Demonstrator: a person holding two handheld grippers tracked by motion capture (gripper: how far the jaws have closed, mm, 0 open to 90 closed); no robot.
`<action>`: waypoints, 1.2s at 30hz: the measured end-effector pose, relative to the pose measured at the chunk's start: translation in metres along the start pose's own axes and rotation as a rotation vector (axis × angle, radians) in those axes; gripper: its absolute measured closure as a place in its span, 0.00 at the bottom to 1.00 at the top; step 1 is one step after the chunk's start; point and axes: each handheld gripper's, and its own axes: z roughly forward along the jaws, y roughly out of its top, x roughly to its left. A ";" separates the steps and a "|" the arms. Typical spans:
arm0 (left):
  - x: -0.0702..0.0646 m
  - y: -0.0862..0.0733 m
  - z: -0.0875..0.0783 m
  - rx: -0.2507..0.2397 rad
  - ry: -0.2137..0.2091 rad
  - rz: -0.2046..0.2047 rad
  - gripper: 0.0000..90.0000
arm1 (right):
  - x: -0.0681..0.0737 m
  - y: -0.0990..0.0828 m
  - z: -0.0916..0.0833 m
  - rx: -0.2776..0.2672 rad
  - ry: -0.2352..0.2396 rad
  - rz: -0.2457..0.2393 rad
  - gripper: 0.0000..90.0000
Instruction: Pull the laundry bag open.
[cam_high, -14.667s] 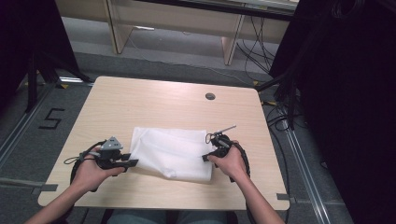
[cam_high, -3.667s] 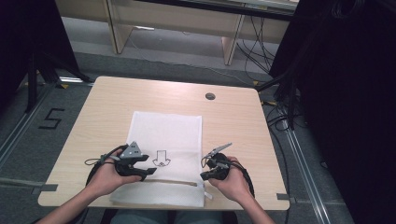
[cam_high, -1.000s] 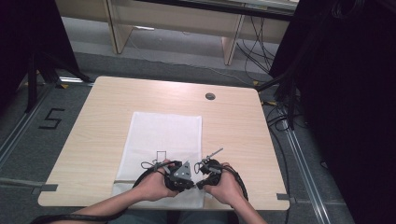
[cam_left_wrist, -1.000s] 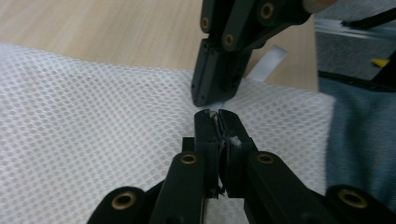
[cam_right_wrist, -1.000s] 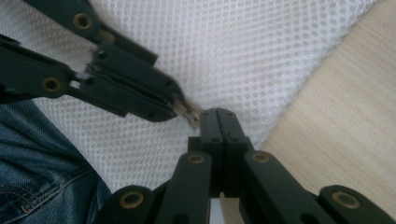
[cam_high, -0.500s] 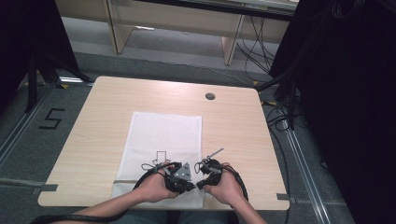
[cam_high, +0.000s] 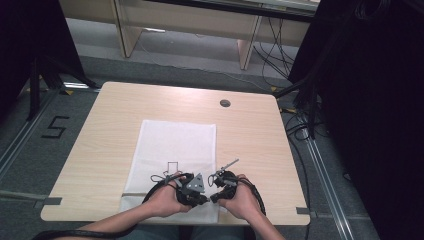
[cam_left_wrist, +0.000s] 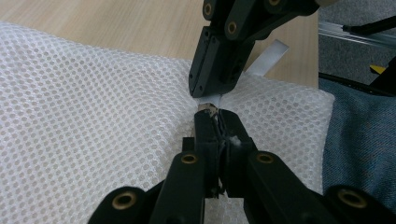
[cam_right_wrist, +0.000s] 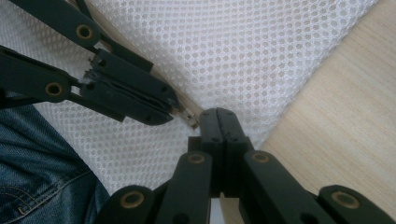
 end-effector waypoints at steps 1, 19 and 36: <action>0.000 0.000 -0.001 -0.001 0.002 0.002 0.97 | 0.000 0.000 0.000 0.001 0.000 0.001 1.00; 0.002 -0.002 -0.007 -0.022 -0.015 -0.029 0.97 | 0.000 0.000 0.000 -0.007 -0.013 -0.026 1.00; 0.003 -0.006 -0.013 -0.031 -0.017 -0.042 0.97 | 0.000 0.000 0.000 0.000 0.003 -0.008 1.00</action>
